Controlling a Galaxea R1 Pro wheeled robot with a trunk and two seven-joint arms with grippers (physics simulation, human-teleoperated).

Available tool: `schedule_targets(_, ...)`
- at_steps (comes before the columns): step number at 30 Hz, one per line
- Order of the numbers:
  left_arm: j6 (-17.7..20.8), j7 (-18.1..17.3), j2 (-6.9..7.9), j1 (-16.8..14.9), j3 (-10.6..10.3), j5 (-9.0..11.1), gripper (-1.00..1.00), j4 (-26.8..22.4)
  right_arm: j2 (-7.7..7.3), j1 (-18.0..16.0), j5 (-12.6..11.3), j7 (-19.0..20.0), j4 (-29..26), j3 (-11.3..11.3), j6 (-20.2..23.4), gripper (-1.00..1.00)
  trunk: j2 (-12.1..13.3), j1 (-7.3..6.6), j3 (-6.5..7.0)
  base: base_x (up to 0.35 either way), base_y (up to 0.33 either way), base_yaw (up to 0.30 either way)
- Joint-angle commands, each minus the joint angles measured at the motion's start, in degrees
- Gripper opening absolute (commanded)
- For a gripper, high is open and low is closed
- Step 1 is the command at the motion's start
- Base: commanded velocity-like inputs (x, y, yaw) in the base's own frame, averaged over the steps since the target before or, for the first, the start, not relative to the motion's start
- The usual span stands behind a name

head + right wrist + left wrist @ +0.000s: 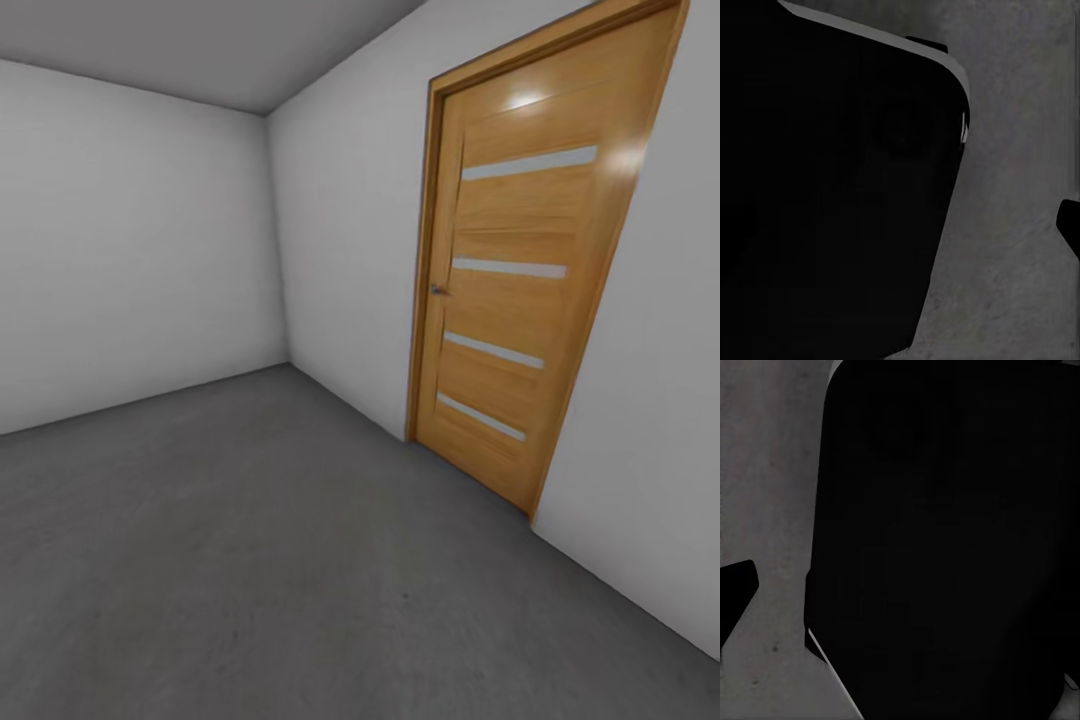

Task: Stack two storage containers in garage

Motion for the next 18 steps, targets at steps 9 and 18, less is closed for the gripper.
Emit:
schedule_targets(9,0.0,0.0,-0.01,0.0,0.1,0.4,1.00,0.0,0.06,-0.1,0.0,0.0,0.2,0.3,-0.3,1.00,0.0,0.03,-0.05,0.323,0.000,-0.022)
schedule_targets(18,0.0,0.0,-0.01,0.0,0.1,0.4,1.00,-0.1,0.11,-0.1,0.1,0.0,0.2,0.3,-0.3,1.00,0.0,0.03,-0.05,0.323,0.000,-0.212)
